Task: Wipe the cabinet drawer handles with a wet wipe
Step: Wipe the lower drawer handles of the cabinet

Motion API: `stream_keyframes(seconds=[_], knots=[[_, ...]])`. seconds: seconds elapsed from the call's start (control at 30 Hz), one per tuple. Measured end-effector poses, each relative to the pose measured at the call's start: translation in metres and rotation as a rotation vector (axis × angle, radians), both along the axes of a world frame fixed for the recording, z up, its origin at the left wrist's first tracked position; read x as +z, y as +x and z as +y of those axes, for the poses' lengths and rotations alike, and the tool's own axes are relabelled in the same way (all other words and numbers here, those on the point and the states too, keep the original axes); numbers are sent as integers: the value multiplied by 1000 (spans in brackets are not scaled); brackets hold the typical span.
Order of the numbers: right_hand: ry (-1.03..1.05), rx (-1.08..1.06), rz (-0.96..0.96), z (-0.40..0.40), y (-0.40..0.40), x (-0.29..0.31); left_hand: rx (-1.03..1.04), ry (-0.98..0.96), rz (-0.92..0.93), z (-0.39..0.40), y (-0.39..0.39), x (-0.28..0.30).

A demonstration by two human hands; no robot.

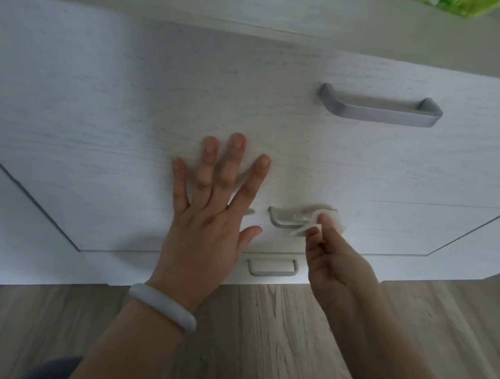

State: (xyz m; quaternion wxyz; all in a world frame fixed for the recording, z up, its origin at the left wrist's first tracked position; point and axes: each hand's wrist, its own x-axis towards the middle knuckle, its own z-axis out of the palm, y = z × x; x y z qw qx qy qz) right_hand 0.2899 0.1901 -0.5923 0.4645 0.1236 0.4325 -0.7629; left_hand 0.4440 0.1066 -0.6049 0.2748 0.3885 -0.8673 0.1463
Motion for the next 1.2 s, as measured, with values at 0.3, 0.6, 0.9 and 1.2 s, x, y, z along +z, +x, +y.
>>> stream_keyframes(seconds=[0.3,0.6,0.9,1.2], knots=[[-11,64,-41,4,-20,7,-7,0,15,-1,0,-1],[5,109,-14,2,-22,9,-11,1,18,-2,0,-1],[134,374,252,11,-10,17,-13,5,16,-2,0,-2],[618,277,2129,17,7,21,-22,16,21,-1,1,0]])
